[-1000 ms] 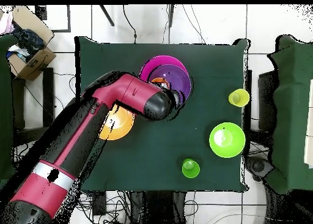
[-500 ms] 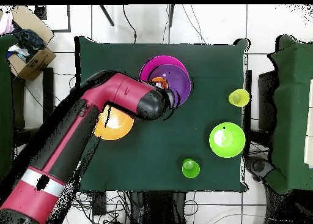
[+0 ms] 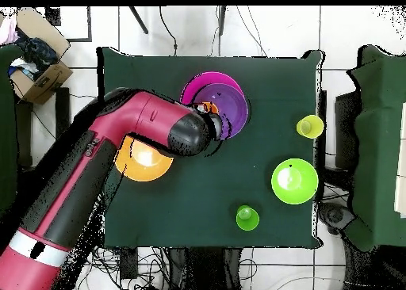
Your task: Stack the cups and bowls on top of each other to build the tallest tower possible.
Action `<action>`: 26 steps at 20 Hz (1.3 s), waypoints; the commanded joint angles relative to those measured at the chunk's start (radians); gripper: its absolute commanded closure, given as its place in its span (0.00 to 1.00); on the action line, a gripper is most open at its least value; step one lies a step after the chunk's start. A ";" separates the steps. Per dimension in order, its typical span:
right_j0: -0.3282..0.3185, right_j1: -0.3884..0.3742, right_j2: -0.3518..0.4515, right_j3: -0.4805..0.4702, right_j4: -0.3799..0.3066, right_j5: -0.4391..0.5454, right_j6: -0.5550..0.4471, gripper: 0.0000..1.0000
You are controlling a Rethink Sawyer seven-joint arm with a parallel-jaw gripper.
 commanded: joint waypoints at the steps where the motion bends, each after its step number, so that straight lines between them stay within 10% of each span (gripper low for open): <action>1: -0.008 0.029 0.072 -0.019 0.008 -0.063 0.162 0.00; 26: -0.036 0.054 0.099 0.130 -0.028 0.004 -0.123 0.00</action>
